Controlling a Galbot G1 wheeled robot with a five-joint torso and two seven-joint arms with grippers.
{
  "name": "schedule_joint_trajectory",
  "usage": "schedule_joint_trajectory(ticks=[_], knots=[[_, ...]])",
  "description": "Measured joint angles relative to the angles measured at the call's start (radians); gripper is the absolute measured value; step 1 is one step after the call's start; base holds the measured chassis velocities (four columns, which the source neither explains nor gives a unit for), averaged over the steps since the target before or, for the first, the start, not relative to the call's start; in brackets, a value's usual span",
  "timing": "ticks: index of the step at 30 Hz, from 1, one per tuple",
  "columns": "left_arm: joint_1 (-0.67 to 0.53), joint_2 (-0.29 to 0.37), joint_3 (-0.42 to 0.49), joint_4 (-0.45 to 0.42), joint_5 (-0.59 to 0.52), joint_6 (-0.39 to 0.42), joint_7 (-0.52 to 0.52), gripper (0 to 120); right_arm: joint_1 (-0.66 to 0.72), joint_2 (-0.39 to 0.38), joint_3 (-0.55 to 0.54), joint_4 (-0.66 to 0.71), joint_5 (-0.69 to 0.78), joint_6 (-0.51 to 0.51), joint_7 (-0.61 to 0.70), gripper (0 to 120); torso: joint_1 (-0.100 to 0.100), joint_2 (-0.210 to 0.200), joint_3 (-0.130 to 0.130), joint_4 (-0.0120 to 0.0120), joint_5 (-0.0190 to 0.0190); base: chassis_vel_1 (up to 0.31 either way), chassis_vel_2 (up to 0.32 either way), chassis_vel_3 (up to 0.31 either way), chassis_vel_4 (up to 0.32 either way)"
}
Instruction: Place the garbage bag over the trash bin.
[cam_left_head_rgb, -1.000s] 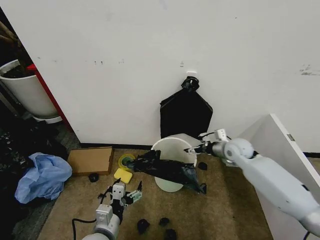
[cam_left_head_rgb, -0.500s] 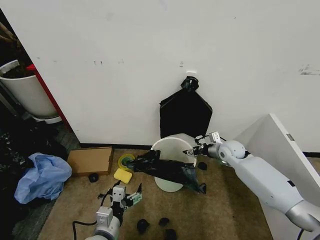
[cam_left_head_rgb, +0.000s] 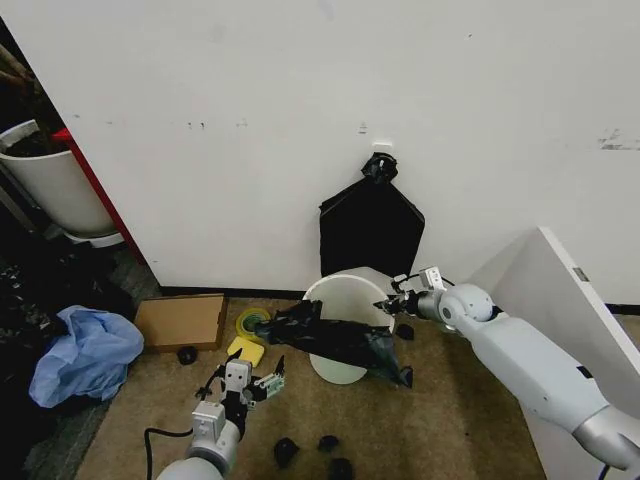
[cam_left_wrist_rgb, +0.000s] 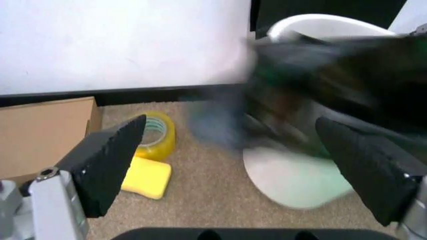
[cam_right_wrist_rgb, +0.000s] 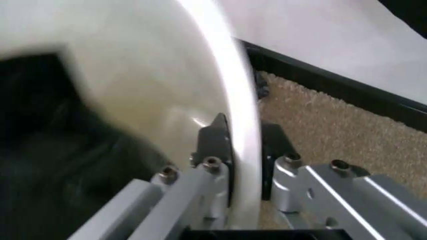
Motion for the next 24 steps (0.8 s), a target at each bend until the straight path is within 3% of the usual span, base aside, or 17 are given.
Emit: schedule_joint_trajectory(ticks=[4, 12, 17, 21, 24], knots=[[0.004, 0.0, 0.002, 0.0, 0.0, 0.0, 0.0, 100, -0.026, -0.007, 0.018, 0.036, 0.019, -0.009, 0.028, 1, 0.0, 0.0, 0.0, 0.0, 0.0002, 0.0, 0.0, 0.0, 0.0], [0.002, -0.009, 0.007, 0.005, -0.002, 0.0, 0.0, 100, -0.115, -0.013, 0.111, 0.171, 0.172, -0.031, 0.273, 1, 0.0, 0.0, 0.0, 0.0, 0.0, 0.0, 0.0, 0.0, 0.0], [-0.01, -0.012, 0.01, 0.012, -0.007, 0.001, 0.001, 100, -0.209, -0.011, 0.185, 0.293, 0.347, 0.012, 0.589, 1, 0.0, 0.0, 0.0, -0.0001, 0.0, 0.0, 0.0, 0.0, 0.0], [-0.018, -0.012, 0.011, 0.017, -0.009, 0.0, 0.001, 100, -0.272, -0.004, 0.217, 0.368, 0.435, 0.057, 0.731, 1, 0.0, 0.0, 0.0, -0.0003, 0.0, 0.0, 0.0, 0.0, 0.0], [-0.028, -0.012, 0.012, 0.02, -0.013, 0.0, 0.002, 100, -0.362, 0.016, 0.242, 0.482, 0.482, 0.158, 0.9, 1, 0.0, 0.0, 0.0, -0.0001, 0.0003, 0.0, 0.0, 0.0, 0.0]])
